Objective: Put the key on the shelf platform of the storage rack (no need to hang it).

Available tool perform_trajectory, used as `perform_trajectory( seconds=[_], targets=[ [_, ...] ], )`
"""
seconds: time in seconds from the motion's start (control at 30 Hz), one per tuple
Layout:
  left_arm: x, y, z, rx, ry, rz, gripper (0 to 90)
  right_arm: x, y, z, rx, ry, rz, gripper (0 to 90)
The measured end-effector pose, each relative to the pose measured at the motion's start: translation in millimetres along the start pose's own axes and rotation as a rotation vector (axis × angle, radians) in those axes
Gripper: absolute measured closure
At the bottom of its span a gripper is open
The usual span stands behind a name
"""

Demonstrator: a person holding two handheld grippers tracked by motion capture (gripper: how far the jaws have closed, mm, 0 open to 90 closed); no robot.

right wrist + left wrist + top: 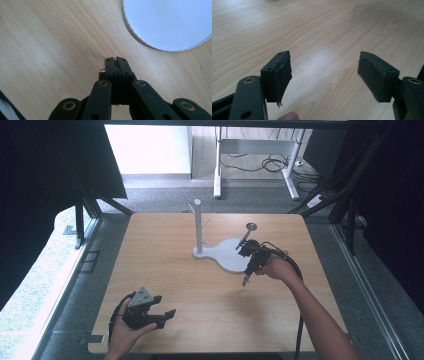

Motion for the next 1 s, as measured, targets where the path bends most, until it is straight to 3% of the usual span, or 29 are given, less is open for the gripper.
perform_trajectory(
  seconds=[0.37, 1.0],
  targets=[
    [0.8, -0.1, -0.2, 0.001, 0.003, -0.002, 27.3, -1.0, -18.1, 12.3, 0.024, -0.005, -0.009, 89.8],
    [-0.3, -1.0, 0.3, 0.003, -0.002, -0.006, 27.3, 8.2, -34.7, 41.5, 0.047, -0.001, -0.008, 89.8]
  ],
)
Point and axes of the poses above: each handheld gripper's, and its own axes: x roughly forward along the jaws, z roughly out of its top, y roughly to its left, the point moved 1 cm from there along x, roughly forward along the jaws, and after that the axes turned 2 degrees about y, right-handed, at the moved point
